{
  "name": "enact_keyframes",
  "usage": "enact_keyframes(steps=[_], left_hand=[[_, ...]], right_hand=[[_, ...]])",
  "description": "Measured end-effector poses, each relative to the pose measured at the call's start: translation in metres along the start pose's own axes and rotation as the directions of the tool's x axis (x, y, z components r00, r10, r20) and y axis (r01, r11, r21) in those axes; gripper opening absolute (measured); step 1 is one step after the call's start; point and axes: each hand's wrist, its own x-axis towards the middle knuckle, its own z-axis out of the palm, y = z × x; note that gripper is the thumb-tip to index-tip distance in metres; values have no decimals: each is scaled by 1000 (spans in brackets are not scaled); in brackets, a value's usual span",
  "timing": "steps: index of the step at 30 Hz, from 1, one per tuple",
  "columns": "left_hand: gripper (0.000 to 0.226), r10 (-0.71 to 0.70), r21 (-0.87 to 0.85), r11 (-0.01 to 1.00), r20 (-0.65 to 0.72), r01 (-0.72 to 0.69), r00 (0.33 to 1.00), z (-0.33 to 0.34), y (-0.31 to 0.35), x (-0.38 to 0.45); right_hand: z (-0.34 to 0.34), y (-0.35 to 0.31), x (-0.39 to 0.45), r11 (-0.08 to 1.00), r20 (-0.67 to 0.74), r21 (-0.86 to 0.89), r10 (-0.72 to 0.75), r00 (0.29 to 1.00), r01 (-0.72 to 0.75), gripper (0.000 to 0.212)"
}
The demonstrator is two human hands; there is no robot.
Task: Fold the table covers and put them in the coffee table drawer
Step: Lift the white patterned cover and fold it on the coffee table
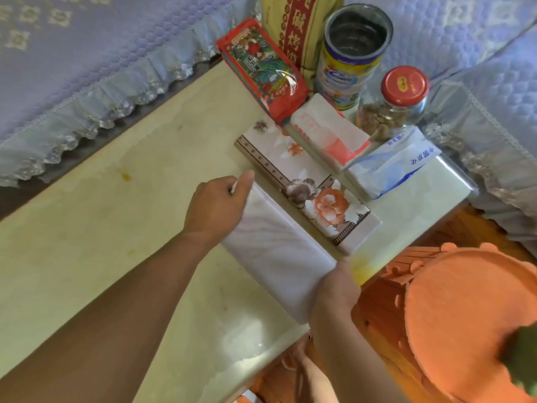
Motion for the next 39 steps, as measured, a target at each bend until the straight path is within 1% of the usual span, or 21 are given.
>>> enact_keyframes(steps=[2, 4, 7, 9, 11, 14, 16, 18, 19, 20, 21, 22, 23, 24, 25, 27, 29, 32, 36, 37, 39], left_hand=[[60, 25, 6, 1000, 112, -26, 993, 9, -4, 17], [59, 15, 13, 1000, 149, -17, 989, 16, -12, 33], [59, -54, 65, 997, 65, 50, 996, 26, -31, 49], [60, -110, 158, 982, 3, 108, 994, 35, -40, 52], [62, -137, 264, 954, -34, 141, 990, 47, -45, 55], [59, -117, 314, 940, -66, 132, 991, 67, -45, 67], [50, -70, 363, 926, -106, 104, 992, 78, -44, 76], [47, -86, 435, 893, -86, 115, 993, 84, -43, 80], [47, -99, 455, 883, -65, 118, 993, 86, -42, 81], [46, -95, 476, 873, -53, 109, 994, 88, -42, 81], [45, -79, 497, 862, -53, 95, 995, 89, -42, 81], [44, -63, 516, 852, -65, 88, 996, 90, -42, 80], [44, -52, 530, 843, -84, 88, 995, 91, -42, 80], [43, -40, 544, 834, -103, 89, 994, 93, -43, 79], [43, -23, 566, 819, -128, 92, 992, 96, -45, 78], [45, 22, 607, 790, -173, 89, 985, 101, -52, 81], [51, 16, 601, 796, -135, 69, 991, 104, -57, 84], [58, -27, 536, 842, -64, 57, 998, 104, -64, 89], [63, -22, 417, 909, 24, 10, 999, 97, -66, 93], [64, 7, 371, 929, 46, -24, 999, 93, -64, 91], [69, 143, 357, 922, 42, -148, 989, 82, -64, 74]], right_hand=[[7, 14, 8, 995, -36, -18, 95, 995, -95, 45], [17, 18, 13, 993, -57, -50, 108, 992, -111, 41], [36, -1, 16, 993, -83, -111, -46, 996, 37, 52], [47, -14, 24, 975, -93, -178, -152, 984, 133, 60], [52, -21, 29, 959, -108, -238, -181, 977, 152, 63], [53, -15, 34, 949, -62, -292, -143, 988, 119, 66], [48, -10, 34, 942, -57, -298, -177, 983, 152, 59], [35, -3, 25, 900, -52, -290, -355, 934, 325, 37], [27, 2, 16, 830, -46, -312, -499, 865, 462, 30], [21, 7, 8, 706, -15, -349, -661, 750, 616, 31], [19, 14, 3, 520, 65, -393, -807, 587, 759, 35], [23, 19, 0, 273, 209, -459, -892, 402, 845, 38], [33, 26, 5, 4, 394, -506, -889, 235, 862, 41], [44, 31, 14, -202, 562, -510, -814, 146, 836, 47], [55, 31, 25, -332, 683, -495, -720, 123, 803, 53], [71, 24, 47, -468, 785, -490, -603, 140, 735, 63], [75, 24, 63, -519, 803, -515, -572, 171, 683, 68], [76, 30, 67, -527, 803, -525, -568, 183, 668, 71], [80, 25, 64, -522, 816, -543, -515, 264, 658, 75], [79, 24, 62, -516, 820, -543, -496, 285, 662, 75], [77, 24, 59, -512, 825, -531, -496, 272, 675, 75]])
